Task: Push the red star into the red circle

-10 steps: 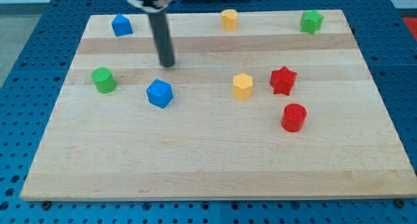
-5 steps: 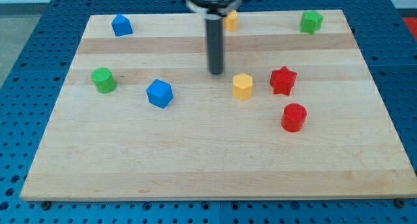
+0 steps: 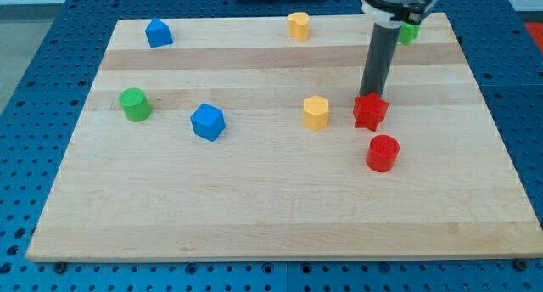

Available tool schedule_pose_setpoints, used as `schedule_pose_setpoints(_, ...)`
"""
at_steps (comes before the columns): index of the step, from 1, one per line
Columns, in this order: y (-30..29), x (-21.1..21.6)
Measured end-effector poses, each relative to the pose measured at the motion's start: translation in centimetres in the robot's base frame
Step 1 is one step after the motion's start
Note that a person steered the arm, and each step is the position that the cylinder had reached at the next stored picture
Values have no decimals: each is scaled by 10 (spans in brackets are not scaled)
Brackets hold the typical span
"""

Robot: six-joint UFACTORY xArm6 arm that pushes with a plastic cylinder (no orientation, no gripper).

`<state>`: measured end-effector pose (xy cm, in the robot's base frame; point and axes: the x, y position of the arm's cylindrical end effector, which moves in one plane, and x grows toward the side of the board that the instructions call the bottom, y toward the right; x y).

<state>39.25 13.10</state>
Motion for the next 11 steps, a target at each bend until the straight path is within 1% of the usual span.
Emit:
schedule_pose_setpoints(2, 0, 44)
schedule_pose_setpoints(3, 0, 55)
schedule_pose_setpoints(4, -3, 55)
schedule_pose_setpoints(5, -38, 66)
schedule_pose_setpoints(6, -44, 67)
schedule_pose_setpoints(9, -124, 67)
schedule_pose_setpoints(10, -141, 56)
schedule_pose_setpoints(11, -141, 49)
